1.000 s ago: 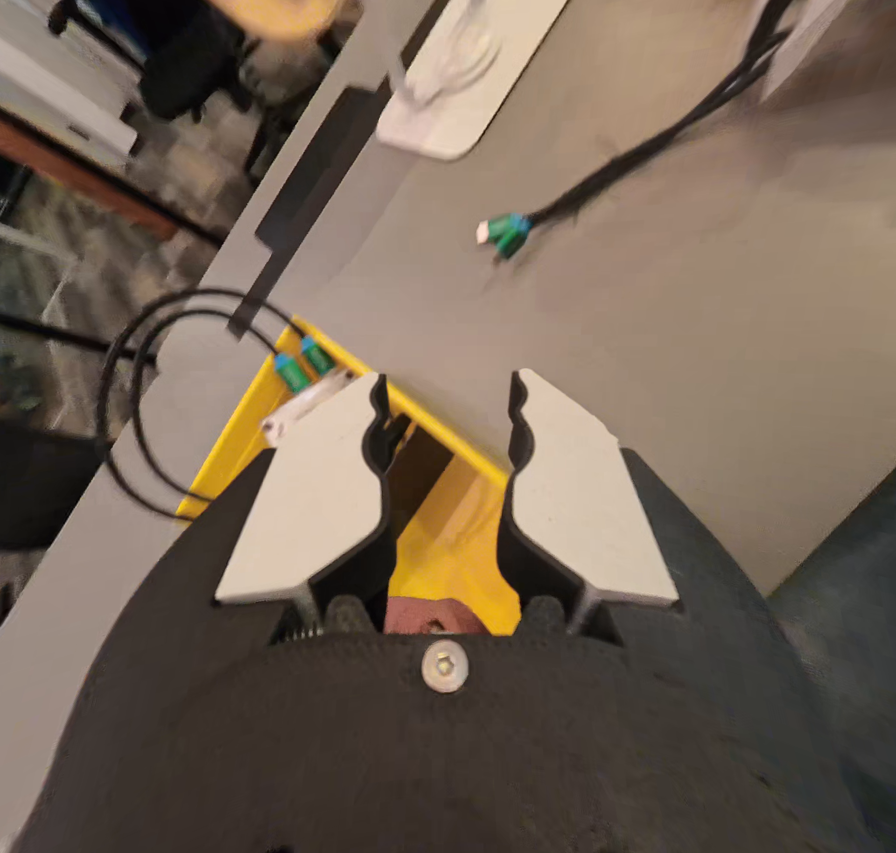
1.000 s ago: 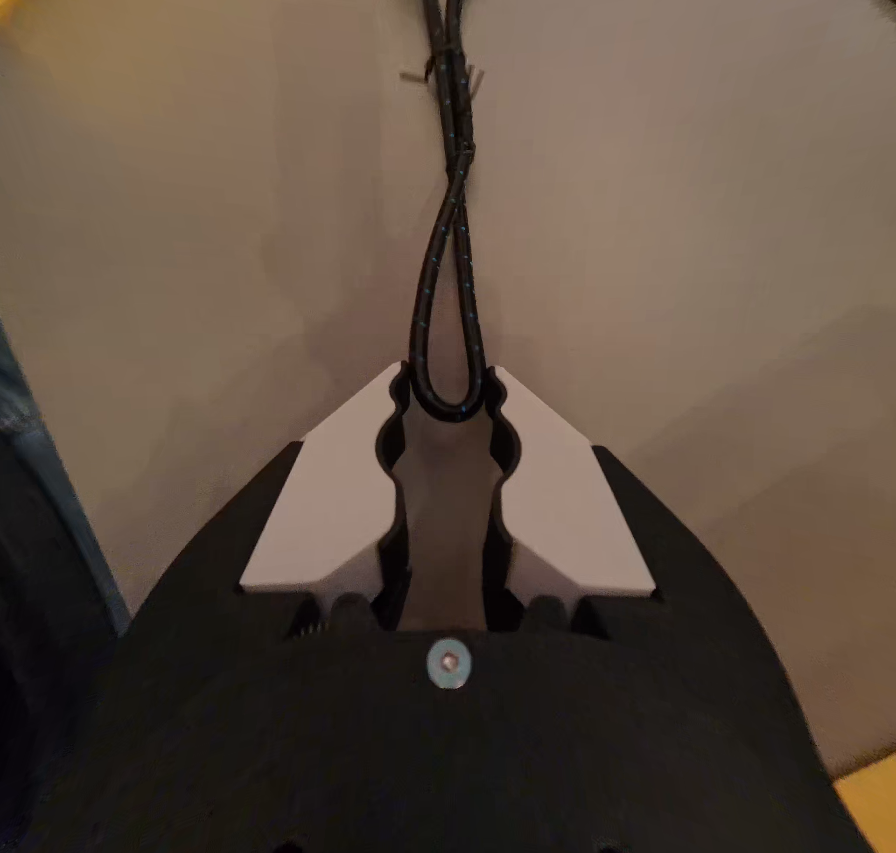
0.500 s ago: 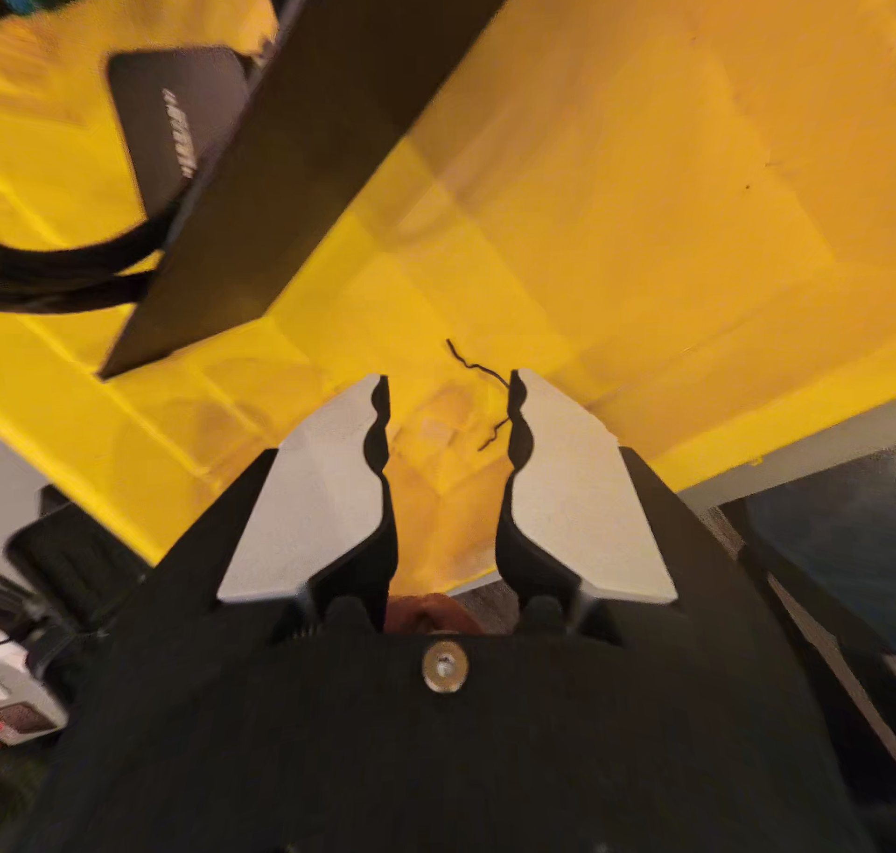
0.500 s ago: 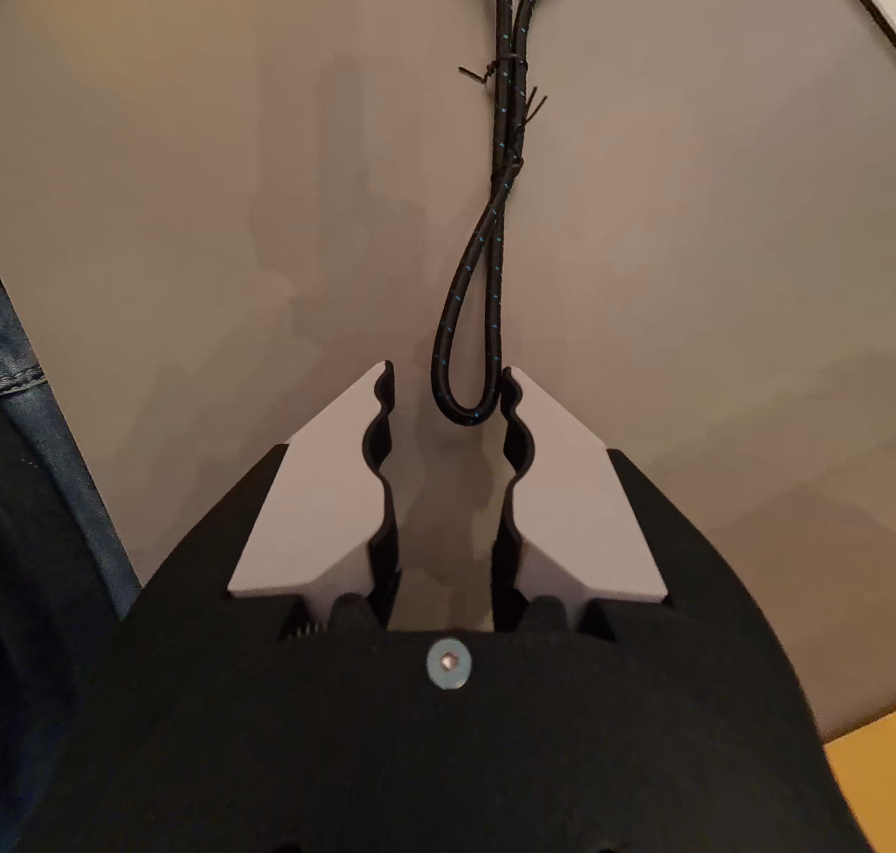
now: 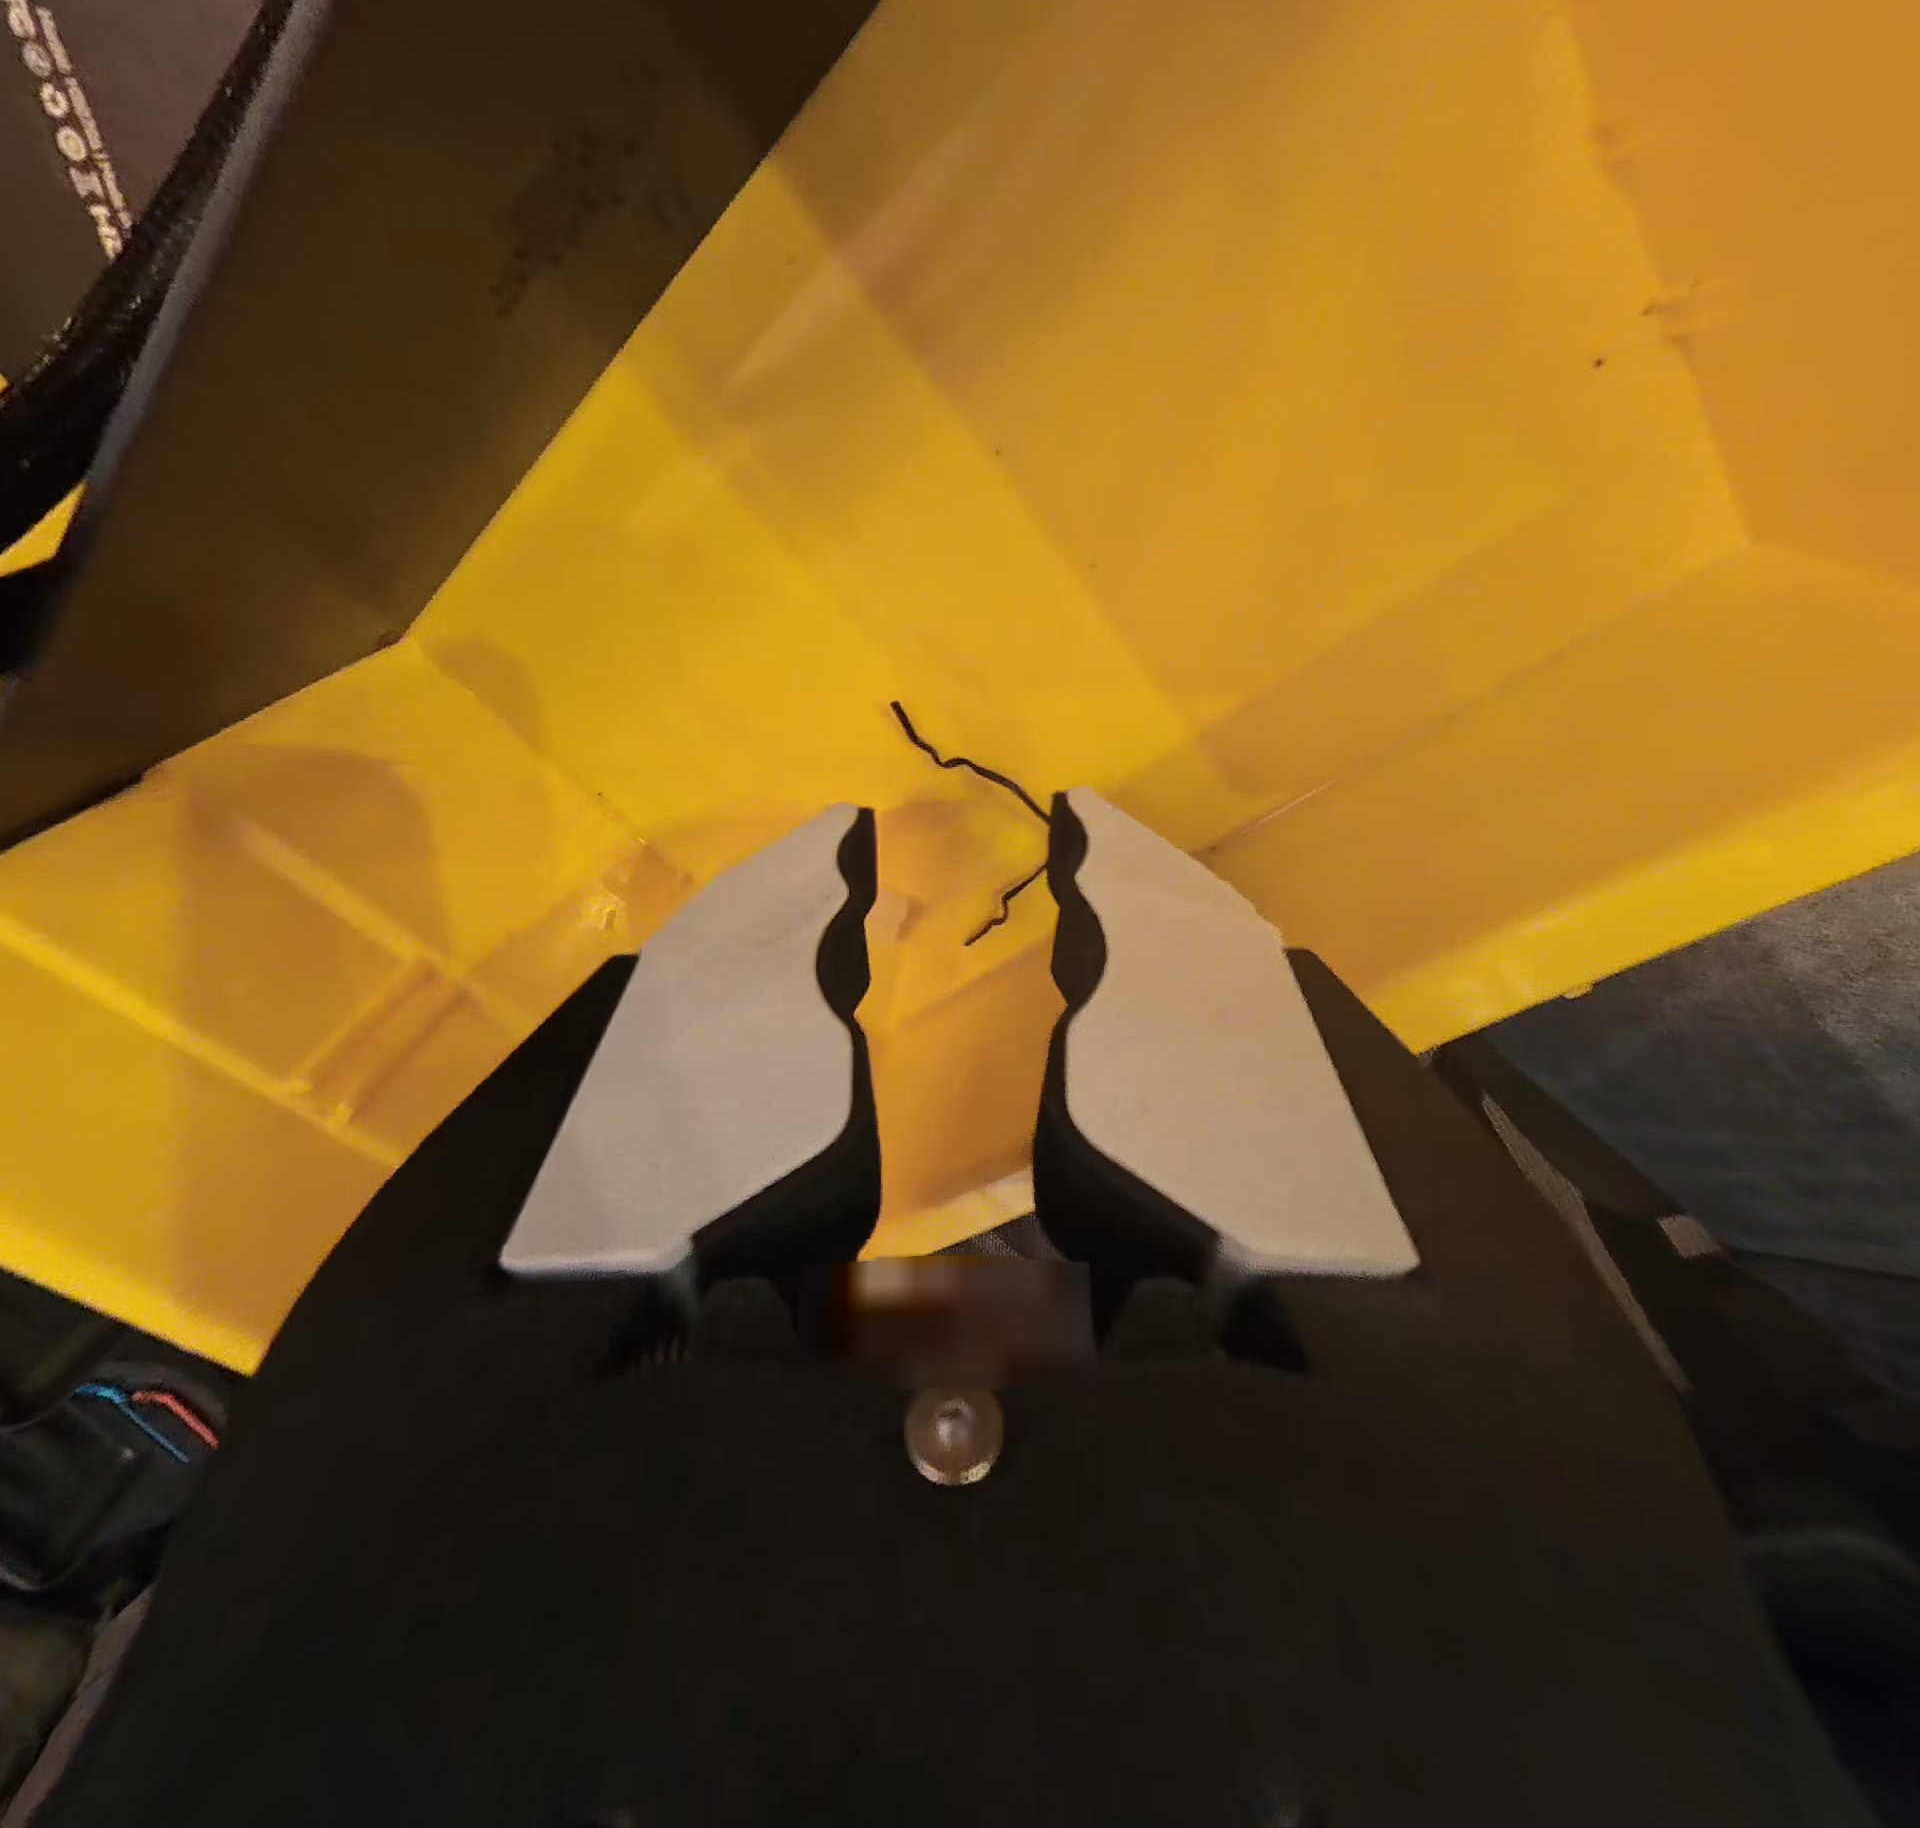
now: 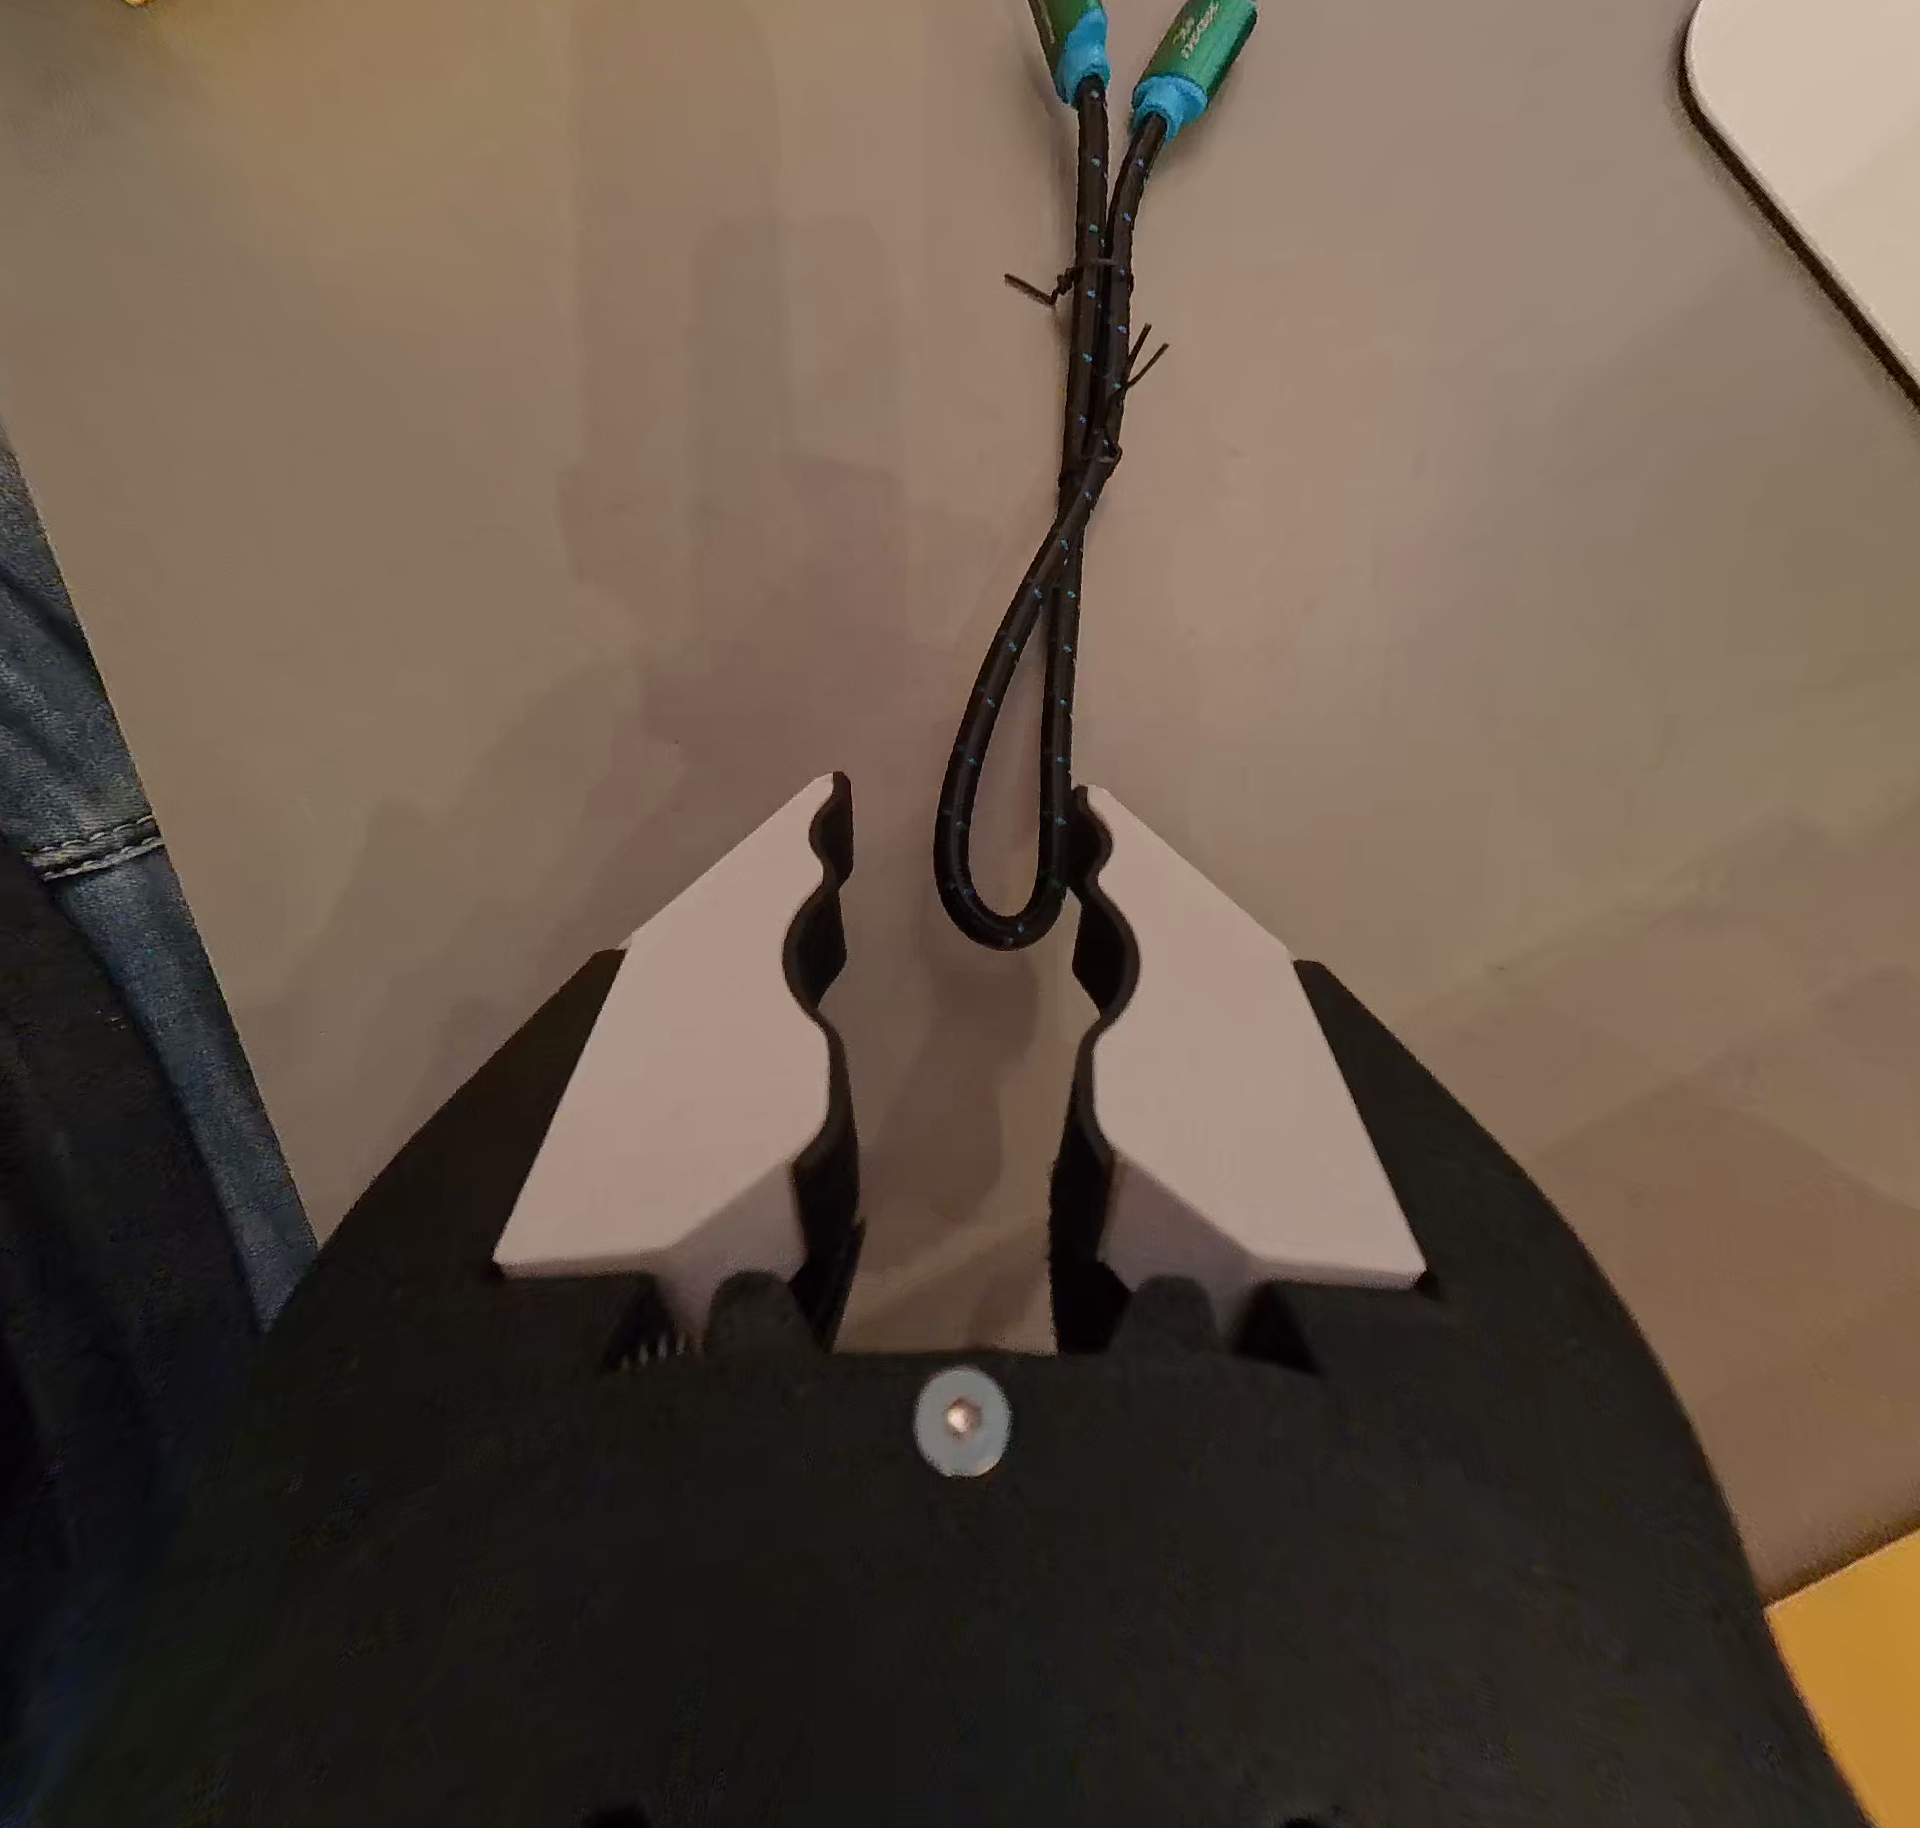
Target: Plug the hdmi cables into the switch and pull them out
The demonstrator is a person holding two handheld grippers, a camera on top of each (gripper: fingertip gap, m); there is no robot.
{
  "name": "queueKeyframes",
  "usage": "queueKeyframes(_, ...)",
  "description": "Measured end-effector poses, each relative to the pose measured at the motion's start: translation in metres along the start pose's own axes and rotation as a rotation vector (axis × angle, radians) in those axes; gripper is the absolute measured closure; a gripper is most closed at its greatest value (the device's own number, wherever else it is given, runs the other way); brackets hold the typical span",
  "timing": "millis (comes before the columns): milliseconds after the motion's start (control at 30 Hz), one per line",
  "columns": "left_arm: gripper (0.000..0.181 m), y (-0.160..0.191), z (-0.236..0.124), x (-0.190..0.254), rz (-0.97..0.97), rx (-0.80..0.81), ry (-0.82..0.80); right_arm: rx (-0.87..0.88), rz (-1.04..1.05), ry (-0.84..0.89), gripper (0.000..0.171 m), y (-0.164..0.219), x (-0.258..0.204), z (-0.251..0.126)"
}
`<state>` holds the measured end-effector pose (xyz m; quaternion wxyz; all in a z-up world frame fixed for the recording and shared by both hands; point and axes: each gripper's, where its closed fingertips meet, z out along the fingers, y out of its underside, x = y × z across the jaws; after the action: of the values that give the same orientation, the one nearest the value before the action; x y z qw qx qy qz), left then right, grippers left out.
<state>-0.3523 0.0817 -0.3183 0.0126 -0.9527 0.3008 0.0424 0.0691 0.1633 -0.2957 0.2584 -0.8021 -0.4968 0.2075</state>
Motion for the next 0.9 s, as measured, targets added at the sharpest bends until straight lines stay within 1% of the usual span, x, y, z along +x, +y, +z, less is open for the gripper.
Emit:
queueKeyframes(67, 0.156, 0.002, 0.001, -0.006, 0.014, -0.031, -0.030, 0.006, -0.002, 0.000, 0.132, -0.002, -0.001, -0.001)
queueKeyframes(133, 0.160, 0.001, 0.000, -0.002, 0.032, -0.042, 0.008, 0.009, -0.004, 0.000, 0.133, -0.003, -0.001, -0.002)
queueKeyframes(267, 0.157, -0.002, -0.001, 0.000, 0.056, -0.059, 0.064, 0.015, -0.001, 0.001, 0.135, -0.004, -0.001, -0.003)
queueKeyframes(400, 0.155, -0.012, -0.002, 0.003, 0.041, -0.047, 0.127, 0.027, 0.003, -0.001, 0.136, -0.007, -0.001, -0.005)
queueKeyframes(433, 0.153, -0.013, -0.003, 0.000, 0.028, -0.046, 0.121, 0.031, 0.001, -0.002, 0.136, -0.008, -0.002, -0.005)
queueKeyframes(500, 0.143, -0.016, -0.005, -0.004, -0.006, -0.033, 0.101, 0.038, -0.007, -0.002, 0.136, -0.010, -0.003, -0.007)
queueKeyframes(567, 0.136, -0.015, -0.009, -0.014, -0.046, -0.007, 0.019, 0.047, -0.012, 0.002, 0.136, -0.012, -0.003, -0.009)
queueKeyframes(600, 0.132, -0.016, -0.011, -0.011, -0.066, 0.019, 0.027, 0.055, -0.012, 0.001, 0.136, -0.013, -0.002, -0.010)
queueKeyframes(633, 0.132, -0.015, -0.012, -0.004, -0.069, 0.038, 0.047, 0.063, -0.012, -0.003, 0.136, -0.014, -0.003, -0.011)
queueKeyframes(667, 0.132, -0.013, -0.012, -0.004, -0.090, 0.041, 0.030, 0.072, -0.011, -0.006, 0.137, -0.015, -0.003, -0.011)
queueKeyframes(700, 0.138, -0.008, -0.010, -0.005, -0.115, 0.026, 0.005, 0.079, -0.010, -0.010, 0.137, -0.016, -0.003, -0.012)
queueKeyframes(767, 0.140, 0.001, -0.004, -0.001, -0.155, -0.012, 0.001, 0.093, -0.008, -0.021, 0.137, -0.018, -0.004, -0.013)
queueKeyframes(833, 0.155, -0.002, 0.000, 0.004, -0.203, -0.002, 0.023, 0.107, -0.009, -0.028, 0.138, -0.020, -0.005, -0.014)
queueKeyframes(900, 0.155, -0.005, 0.001, 0.004, -0.221, -0.008, 0.027, 0.121, -0.007, -0.032, 0.138, -0.022, -0.005, -0.016)
